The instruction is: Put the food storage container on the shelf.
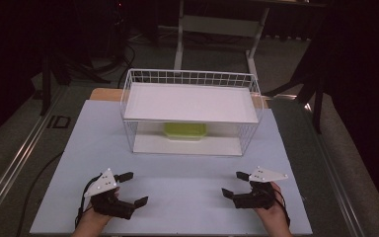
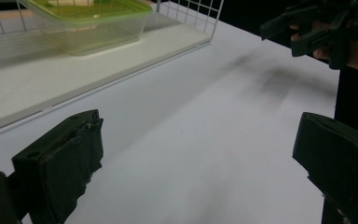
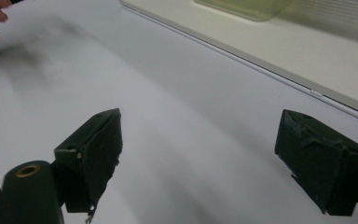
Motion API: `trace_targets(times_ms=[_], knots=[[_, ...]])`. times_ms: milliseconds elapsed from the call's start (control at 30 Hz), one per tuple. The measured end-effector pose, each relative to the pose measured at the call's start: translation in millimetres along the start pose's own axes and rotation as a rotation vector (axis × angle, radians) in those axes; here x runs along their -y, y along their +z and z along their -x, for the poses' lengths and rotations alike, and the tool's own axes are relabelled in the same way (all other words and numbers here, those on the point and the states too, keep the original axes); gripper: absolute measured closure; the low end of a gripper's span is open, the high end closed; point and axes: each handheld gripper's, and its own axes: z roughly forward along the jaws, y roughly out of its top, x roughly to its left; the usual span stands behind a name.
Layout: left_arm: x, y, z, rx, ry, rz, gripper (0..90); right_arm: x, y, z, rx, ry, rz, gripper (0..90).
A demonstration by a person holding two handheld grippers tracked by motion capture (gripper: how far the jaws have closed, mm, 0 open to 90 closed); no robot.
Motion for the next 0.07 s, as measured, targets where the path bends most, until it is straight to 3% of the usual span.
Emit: trace_targets(times_ms=[67], knots=[[0.3, 0.7, 0.2, 0.002, 0.0, -0.003, 2.5, -0.4, -1.2, 0.2, 0.0, 0.004, 0.006, 15.0]])
